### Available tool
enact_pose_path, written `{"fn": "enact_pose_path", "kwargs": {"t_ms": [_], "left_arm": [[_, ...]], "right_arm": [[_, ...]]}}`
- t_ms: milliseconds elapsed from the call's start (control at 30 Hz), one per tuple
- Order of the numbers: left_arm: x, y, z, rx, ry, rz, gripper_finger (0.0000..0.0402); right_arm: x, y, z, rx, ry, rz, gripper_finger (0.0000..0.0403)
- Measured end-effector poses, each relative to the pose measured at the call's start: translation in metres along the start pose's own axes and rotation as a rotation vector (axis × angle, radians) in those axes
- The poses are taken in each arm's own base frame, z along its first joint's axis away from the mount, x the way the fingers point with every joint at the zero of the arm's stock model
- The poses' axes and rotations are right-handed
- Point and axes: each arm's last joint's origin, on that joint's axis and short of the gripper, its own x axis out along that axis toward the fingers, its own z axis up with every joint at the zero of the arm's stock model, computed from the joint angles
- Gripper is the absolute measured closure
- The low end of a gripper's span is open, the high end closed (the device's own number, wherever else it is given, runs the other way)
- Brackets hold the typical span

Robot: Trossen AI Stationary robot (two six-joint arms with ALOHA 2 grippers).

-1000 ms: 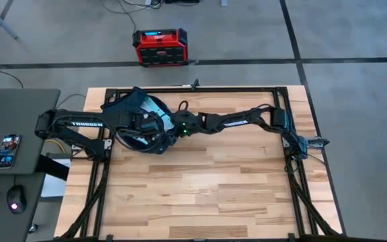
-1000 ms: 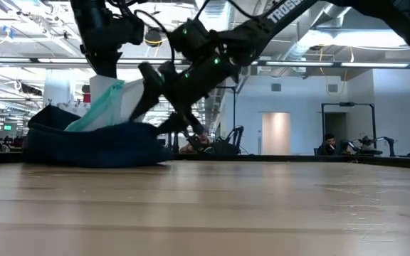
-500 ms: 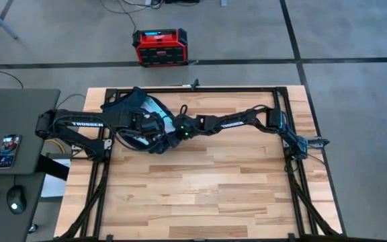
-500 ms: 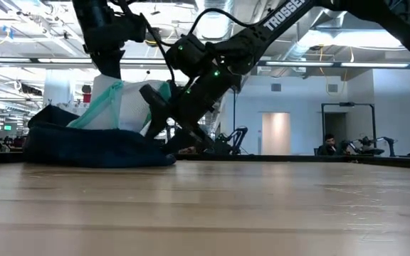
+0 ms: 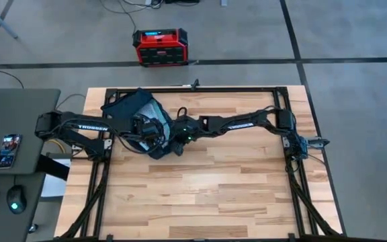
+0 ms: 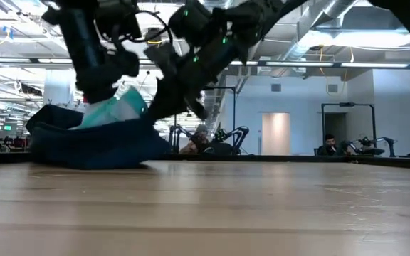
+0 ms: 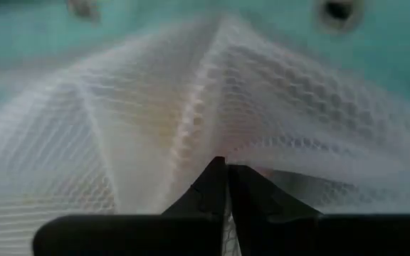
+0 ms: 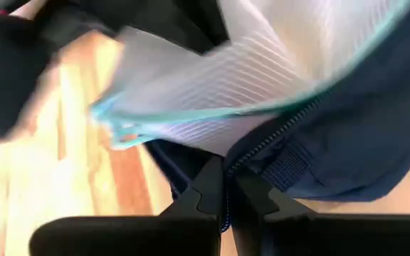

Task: Unpack backpack
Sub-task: Put the zip bag into the backpack

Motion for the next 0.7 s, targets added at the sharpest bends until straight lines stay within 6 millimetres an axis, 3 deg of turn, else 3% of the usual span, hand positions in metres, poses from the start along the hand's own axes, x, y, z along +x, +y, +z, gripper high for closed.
{"fn": "enact_pose_path", "kwargs": {"t_ms": [167, 433, 700], "left_arm": [[0.023, 0.003, -0.016, -0.033, -0.002, -0.076, 0.0401], [0.051, 0.027, -0.037, -0.21, 0.037, -0.075, 0.0401], [0.051, 0.038, -0.008, -0.462, -0.239, -0.165, 0.0401]], "right_arm": [[-0.022, 0.018, 0.011, -0.069, -0.056, 0.032, 0.0402], [-0.027, 0.05, 0.0, -0.151, -0.02, 0.152, 0.0402], [-0.029, 0.057, -0.006, -0.112, 0.036, 0.226, 0.0403]]}}
